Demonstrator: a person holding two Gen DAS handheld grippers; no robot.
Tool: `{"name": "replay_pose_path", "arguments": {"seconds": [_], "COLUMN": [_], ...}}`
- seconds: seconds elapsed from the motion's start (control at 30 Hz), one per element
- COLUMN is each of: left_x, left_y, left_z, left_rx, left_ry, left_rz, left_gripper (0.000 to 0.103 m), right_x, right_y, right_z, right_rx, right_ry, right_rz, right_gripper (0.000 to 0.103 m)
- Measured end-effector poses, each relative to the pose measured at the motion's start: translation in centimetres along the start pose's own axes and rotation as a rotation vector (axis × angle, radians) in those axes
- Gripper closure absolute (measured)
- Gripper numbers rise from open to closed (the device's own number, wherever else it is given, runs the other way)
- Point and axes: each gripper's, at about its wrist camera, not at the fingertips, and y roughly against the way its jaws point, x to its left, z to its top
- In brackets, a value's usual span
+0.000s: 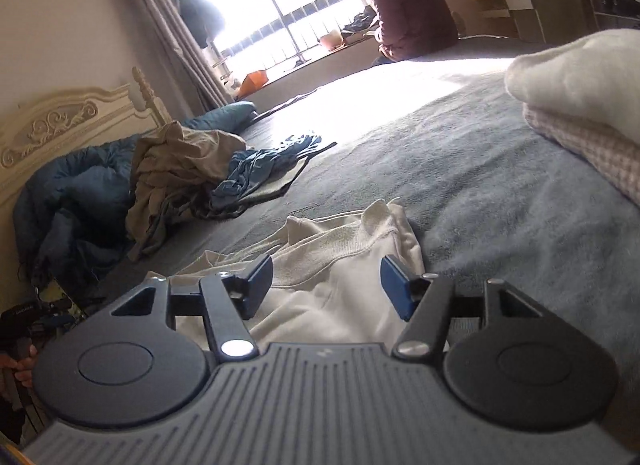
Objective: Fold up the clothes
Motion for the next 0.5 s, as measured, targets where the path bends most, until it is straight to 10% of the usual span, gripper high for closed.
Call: {"name": "replay_pose_path", "arguments": {"seconds": [0.4, 0.5], "left_x": [-0.6, -0.6], "left_y": [-10.8, -11.1], "left_z": [0.4, 0.2], "left_rx": [0.095, 0.093], "left_ry": [-0.021, -0.036], "left_rz": [-0.063, -0.063], "left_gripper": [0.039, 0.039], "right_x": [-0.5, -0.4], "right_y": [-12.8, -13.8], "right_z": [3.3, 3.3], "right_rx": [0.143, 0.186], "right_ry": [0.305, 0.347], "right_rz": [-0.111, -0.087], "right_gripper": [0.049, 0.067]}}
